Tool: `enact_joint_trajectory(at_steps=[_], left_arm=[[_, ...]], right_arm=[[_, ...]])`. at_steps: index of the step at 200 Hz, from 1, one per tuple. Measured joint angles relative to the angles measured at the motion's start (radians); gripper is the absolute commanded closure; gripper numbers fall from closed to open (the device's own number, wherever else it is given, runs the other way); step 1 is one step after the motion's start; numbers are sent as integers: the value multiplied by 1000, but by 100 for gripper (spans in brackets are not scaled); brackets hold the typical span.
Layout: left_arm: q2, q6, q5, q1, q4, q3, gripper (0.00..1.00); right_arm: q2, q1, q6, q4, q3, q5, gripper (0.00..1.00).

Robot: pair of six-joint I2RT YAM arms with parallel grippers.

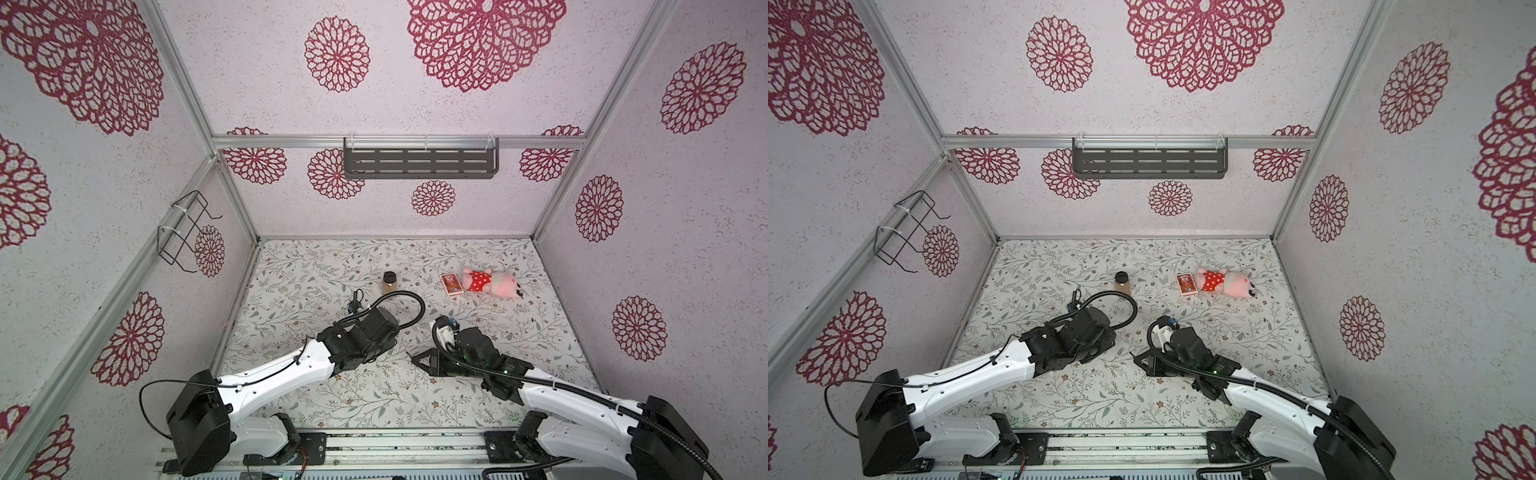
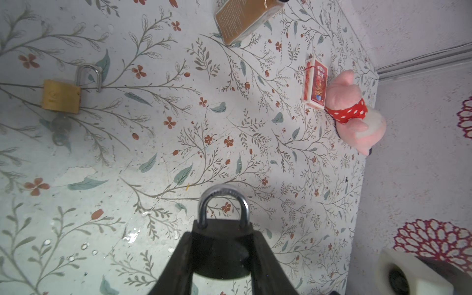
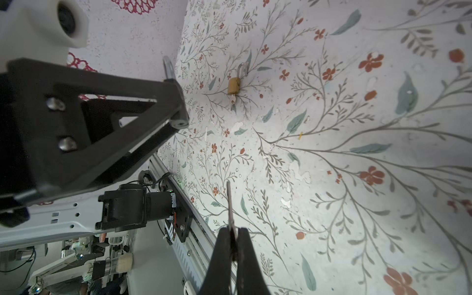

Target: Unlock with the key

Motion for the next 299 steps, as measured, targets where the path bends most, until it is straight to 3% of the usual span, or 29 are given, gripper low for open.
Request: enact_joint_trajectory(at_steps=[54, 124, 299], left_arm=[[0, -98, -14, 5, 85, -2, 100], [-2, -192, -28, 5, 137, -53, 100], [-12, -207, 2, 5, 211, -69, 100]], right_arm=[[77, 68, 76, 196, 0, 91, 100], [90, 137, 98, 277, 0, 250, 100], [103, 139, 71, 267, 5, 296, 100]])
